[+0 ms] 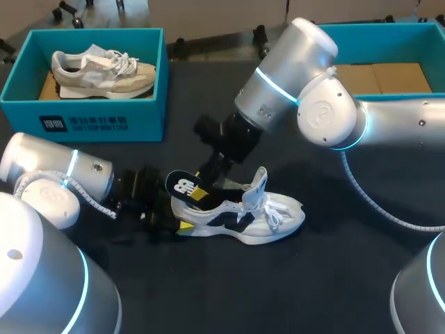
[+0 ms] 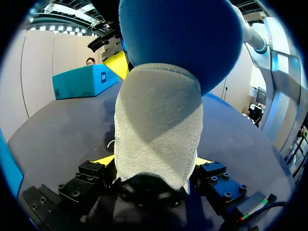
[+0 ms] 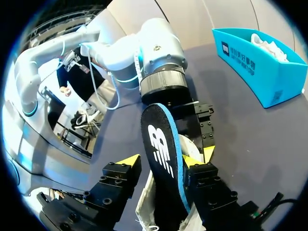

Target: Take the shoe out of the shoebox, open the shoe tongue, remove and reinsert the insole, then place the shoe into the shoebox

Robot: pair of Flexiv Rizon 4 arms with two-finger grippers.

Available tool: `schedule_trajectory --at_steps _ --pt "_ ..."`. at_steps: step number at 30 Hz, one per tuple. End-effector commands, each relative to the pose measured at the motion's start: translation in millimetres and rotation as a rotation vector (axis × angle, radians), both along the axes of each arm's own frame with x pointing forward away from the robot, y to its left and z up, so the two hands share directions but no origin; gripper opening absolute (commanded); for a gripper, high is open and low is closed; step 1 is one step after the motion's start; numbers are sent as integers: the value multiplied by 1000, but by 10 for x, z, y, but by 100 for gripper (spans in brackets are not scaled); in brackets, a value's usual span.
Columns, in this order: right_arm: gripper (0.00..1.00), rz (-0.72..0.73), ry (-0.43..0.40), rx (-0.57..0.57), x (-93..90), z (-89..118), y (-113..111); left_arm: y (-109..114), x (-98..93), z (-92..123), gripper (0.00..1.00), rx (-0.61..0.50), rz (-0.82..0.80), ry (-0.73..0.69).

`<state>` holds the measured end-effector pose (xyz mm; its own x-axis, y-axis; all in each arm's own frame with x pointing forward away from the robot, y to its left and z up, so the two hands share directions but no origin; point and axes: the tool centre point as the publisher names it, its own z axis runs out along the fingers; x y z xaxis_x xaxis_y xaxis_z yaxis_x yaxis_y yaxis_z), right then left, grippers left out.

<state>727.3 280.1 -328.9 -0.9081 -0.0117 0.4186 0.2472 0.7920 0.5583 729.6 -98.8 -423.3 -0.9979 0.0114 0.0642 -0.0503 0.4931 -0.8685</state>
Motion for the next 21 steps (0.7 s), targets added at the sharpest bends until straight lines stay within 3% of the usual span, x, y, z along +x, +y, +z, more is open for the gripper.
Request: schedule_trajectory --at_steps 1,2,4,6,21 --pt "51 -1 0 -1 -3 -9 14 -5 24 -15 0 5 0 1" --pt "19 20 36 9 -13 -94 26 -5 24 -15 0 5 0 1" --pt "13 27 42 10 -10 -106 24 -5 24 -15 0 5 0 1" --pt "0 30 44 11 -3 -117 23 -5 24 -15 0 5 0 1" --pt "0 49 29 -1 77 -53 -4 -5 24 -15 0 5 0 1"
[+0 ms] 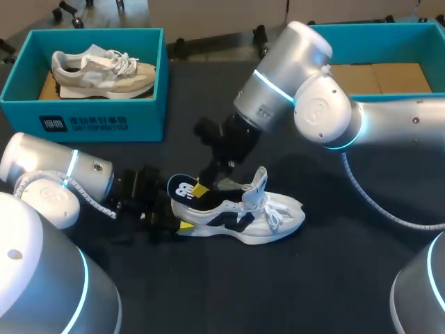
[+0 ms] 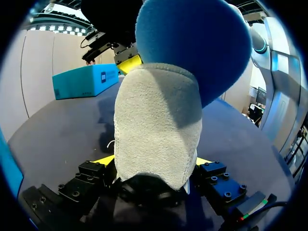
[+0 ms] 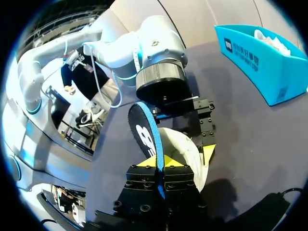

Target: Take the shoe out of the shoebox, open the shoe tongue, remove and reinsert the insole, then place the shoe into the shoebox

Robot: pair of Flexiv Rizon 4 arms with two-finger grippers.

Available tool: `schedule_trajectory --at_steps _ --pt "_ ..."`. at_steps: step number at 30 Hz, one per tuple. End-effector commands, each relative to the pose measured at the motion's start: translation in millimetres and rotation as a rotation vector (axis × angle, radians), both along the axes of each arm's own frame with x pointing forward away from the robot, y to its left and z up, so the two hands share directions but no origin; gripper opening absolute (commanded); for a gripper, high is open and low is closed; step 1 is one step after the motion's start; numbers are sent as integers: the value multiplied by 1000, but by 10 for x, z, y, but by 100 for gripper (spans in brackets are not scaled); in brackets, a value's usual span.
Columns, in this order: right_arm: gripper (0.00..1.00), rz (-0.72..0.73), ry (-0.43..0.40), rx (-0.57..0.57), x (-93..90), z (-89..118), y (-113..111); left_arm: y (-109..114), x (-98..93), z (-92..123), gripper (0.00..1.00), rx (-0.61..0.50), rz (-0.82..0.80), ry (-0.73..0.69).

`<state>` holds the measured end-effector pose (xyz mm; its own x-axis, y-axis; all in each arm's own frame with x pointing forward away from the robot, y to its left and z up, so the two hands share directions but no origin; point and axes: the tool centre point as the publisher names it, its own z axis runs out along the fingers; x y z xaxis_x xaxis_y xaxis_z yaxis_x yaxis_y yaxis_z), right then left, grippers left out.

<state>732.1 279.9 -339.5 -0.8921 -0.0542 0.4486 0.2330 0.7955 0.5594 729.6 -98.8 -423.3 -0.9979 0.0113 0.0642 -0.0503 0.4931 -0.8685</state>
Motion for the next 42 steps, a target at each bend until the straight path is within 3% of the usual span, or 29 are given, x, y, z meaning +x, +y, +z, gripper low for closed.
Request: schedule_trajectory --at_steps 1,16,42 --pt "0 10 -12 -12 36 70 -4 -6 23 -15 0 5 0 1" --pt "0 -59 -145 2 311 441 -76 -6 23 -15 0 5 0 1" --pt "0 -236 -432 105 848 843 -10 -6 23 -15 0 5 0 1"
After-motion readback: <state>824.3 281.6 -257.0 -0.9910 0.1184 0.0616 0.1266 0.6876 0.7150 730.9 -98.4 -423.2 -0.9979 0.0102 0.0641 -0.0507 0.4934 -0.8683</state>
